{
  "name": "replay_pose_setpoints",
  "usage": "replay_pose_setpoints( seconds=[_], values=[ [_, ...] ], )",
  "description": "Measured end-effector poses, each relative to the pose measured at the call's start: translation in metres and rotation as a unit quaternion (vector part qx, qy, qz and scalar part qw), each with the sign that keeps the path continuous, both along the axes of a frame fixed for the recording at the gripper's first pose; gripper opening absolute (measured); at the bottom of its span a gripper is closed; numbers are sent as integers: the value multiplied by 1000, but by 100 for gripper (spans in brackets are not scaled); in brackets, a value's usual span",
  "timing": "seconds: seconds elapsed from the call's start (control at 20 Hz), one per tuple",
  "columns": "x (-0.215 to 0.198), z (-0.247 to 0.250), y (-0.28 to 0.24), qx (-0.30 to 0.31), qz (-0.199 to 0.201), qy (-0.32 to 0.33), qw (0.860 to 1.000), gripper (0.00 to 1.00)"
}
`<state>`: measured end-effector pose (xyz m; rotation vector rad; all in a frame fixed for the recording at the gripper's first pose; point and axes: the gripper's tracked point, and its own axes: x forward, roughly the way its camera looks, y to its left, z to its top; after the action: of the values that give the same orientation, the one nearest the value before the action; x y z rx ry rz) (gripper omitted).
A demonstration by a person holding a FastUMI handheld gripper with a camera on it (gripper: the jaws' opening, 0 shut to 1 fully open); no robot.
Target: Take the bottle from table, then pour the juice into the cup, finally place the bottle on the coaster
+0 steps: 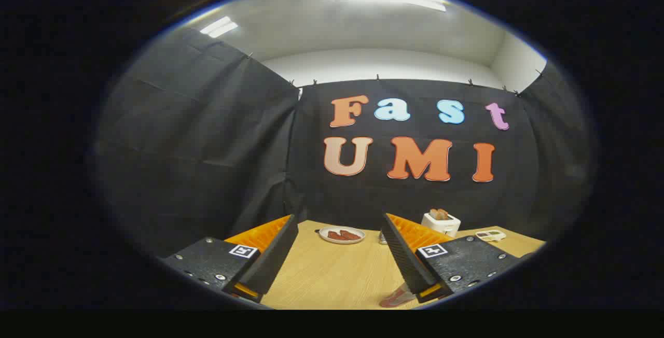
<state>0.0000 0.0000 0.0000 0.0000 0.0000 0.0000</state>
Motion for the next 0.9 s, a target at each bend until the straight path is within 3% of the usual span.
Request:
replay_pose_setpoints(
  seconds=[0.15,0.35,0.7,0.9],
  values=[
    [0,10,-3,-23,-1,-23,999,96],
    [0,17,-19,-3,-14,-26,1000,96],
    [-1,16,-64,-10,-42,-10,999,96],
    [-10,-15,-96,-44,-77,41,995,96]
  ],
)
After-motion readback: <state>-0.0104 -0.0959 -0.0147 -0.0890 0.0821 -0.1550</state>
